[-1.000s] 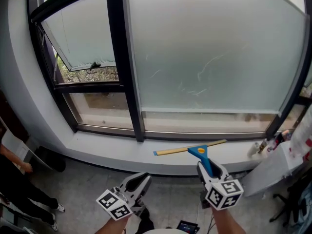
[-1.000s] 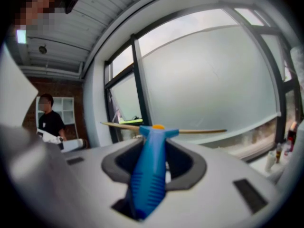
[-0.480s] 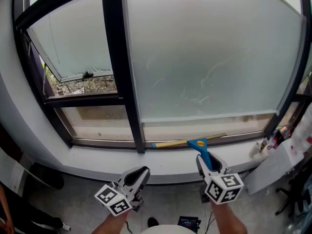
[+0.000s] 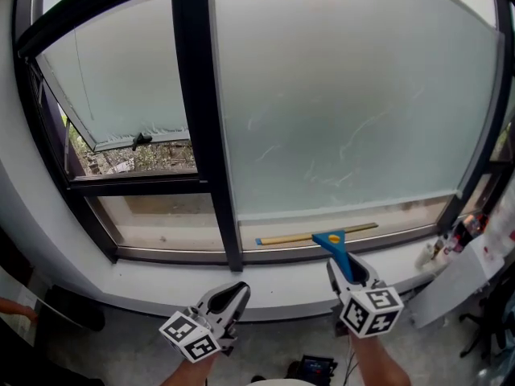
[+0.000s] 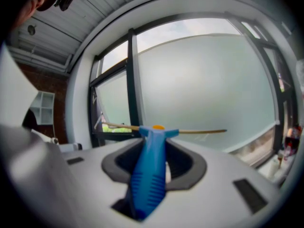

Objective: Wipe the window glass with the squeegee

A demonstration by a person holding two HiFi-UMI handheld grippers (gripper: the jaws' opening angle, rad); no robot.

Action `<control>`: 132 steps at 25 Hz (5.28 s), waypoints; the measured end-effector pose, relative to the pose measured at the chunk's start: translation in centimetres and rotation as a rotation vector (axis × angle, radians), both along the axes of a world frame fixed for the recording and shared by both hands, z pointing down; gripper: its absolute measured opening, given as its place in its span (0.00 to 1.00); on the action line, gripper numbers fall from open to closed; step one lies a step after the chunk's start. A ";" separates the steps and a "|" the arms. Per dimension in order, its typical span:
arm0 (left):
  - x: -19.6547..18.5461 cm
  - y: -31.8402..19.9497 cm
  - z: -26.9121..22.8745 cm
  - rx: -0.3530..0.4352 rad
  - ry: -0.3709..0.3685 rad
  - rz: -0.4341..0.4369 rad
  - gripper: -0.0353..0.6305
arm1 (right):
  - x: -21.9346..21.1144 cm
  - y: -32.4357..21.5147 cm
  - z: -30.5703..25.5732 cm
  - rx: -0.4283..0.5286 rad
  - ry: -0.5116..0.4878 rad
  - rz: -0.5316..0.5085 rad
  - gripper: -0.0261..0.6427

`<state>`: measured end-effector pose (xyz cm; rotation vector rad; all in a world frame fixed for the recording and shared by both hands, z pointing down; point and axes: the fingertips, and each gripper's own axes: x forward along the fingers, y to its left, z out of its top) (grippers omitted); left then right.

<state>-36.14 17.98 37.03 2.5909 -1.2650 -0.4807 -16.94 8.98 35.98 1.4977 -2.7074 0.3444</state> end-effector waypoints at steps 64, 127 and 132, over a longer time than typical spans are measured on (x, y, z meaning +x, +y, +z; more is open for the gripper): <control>-1.8 -32.7 -7.4 0.126 -0.152 -0.130 0.13 | -4.8 -34.4 -11.1 0.237 0.036 -0.062 0.27; -8.4 -41.9 -44.6 0.592 -0.444 -0.380 0.13 | -21.7 -40.3 -65.4 0.877 0.031 0.211 0.27; -8.9 -42.2 -43.7 0.563 -0.435 -0.368 0.13 | -21.7 -41.3 -65.4 0.803 0.004 0.252 0.27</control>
